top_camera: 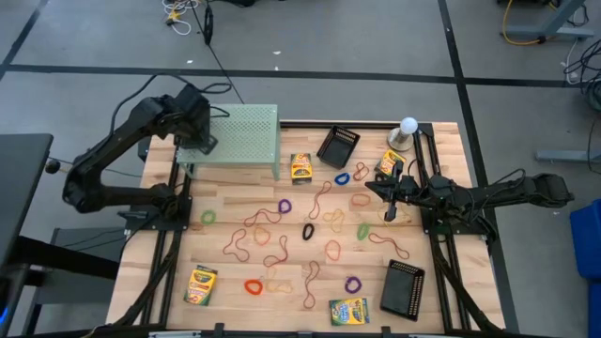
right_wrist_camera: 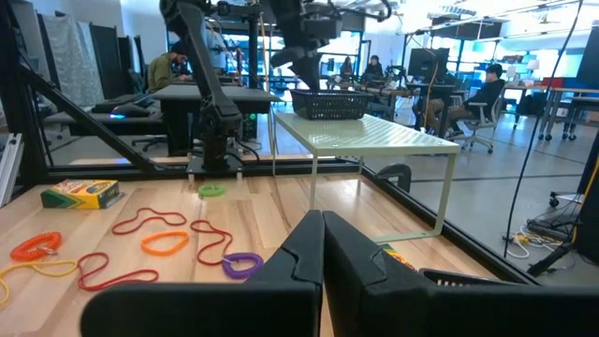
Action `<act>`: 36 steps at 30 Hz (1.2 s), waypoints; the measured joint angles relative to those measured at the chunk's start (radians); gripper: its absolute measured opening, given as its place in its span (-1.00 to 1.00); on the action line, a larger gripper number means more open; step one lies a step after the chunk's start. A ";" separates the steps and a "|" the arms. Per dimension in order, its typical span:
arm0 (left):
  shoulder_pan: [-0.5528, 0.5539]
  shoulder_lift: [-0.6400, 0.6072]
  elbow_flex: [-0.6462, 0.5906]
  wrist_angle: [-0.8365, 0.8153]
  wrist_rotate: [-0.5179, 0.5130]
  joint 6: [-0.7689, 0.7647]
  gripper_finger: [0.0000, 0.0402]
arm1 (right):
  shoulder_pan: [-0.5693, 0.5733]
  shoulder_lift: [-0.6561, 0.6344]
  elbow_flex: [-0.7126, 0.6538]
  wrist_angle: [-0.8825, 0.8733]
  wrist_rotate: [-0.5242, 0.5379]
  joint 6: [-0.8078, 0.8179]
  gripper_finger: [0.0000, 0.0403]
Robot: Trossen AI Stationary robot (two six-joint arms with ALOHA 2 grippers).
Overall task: Pick & Place Office Desk Supplies
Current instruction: Put the black bin on the shelf
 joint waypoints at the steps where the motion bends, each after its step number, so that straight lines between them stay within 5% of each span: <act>1: -0.002 0.004 0.000 -0.003 0.000 -0.001 -0.97 | 0.000 0.000 0.000 0.000 0.000 0.000 -0.98; 8: -0.023 0.004 0.000 -0.058 0.070 0.032 -0.97 | 0.000 0.000 0.000 0.000 0.000 0.000 -0.98; 21: -0.024 -0.058 0.000 -0.142 0.025 0.048 -0.97 | 0.000 0.000 0.000 0.000 0.000 0.000 -0.98; 31: -0.024 -0.025 -0.001 0.212 0.148 -0.002 -0.97 | 0.000 0.000 0.000 0.009 0.000 0.000 -0.98; 36: -0.024 0.083 -0.001 0.232 0.118 0.020 -0.97 | 0.000 0.000 0.000 0.009 0.000 0.000 -0.98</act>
